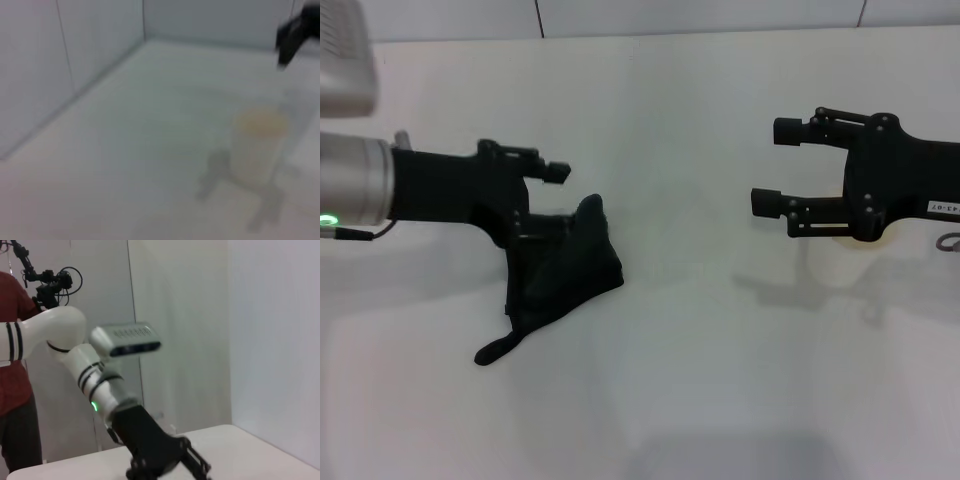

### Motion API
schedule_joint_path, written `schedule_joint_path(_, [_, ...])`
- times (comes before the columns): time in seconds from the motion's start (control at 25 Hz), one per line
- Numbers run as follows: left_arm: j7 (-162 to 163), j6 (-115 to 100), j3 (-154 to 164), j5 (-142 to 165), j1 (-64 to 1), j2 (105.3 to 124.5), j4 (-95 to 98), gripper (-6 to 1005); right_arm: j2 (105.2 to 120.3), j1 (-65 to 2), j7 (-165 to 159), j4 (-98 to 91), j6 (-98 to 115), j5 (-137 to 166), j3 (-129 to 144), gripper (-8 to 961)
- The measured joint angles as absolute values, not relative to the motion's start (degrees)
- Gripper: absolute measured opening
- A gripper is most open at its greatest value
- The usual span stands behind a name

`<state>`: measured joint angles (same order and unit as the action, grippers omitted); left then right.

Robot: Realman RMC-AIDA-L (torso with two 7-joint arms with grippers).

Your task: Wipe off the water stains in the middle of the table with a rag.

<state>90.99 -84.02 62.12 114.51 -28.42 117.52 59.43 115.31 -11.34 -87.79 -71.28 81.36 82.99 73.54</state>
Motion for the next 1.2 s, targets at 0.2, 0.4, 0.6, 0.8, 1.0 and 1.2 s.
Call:
schedule_joint_path(0.2, [86.1,-91.7,56.4,110.0,-28.8,117.34,56.7,668,115.31,-11.4,-87.8,-71.3,80.7,82.9,73.7,832])
schedule_joint_path(0.4, [84.0,-100.9,51.7,107.5,-29.1,116.46,54.2,665,115.31,-11.5,-87.8,-70.9,79.9,82.9,73.6,832])
schedule_joint_path(0.6, [83.8,-107.5,50.3,105.9,-28.3,115.2,52.6,665,115.27,-12.1,-87.8,-69.5,79.5,83.0,73.4,832])
schedule_joint_path(0.8, [86.2,-108.4,51.0,108.6,-27.3,114.52,52.9,665,115.06,-12.2,-87.8,-68.5,79.4,83.6,73.1,832])
schedule_joint_path(1.0, [87.1,-108.1,50.6,112.8,-27.4,114.32,53.0,665,114.82,-12.2,-89.0,-68.1,79.8,87.1,72.5,832])
schedule_joint_path(1.2, [87.1,-107.9,50.7,114.1,-27.9,114.5,53.0,665,114.95,-12.2,-90.1,-67.7,81.5,89.3,70.6,833])
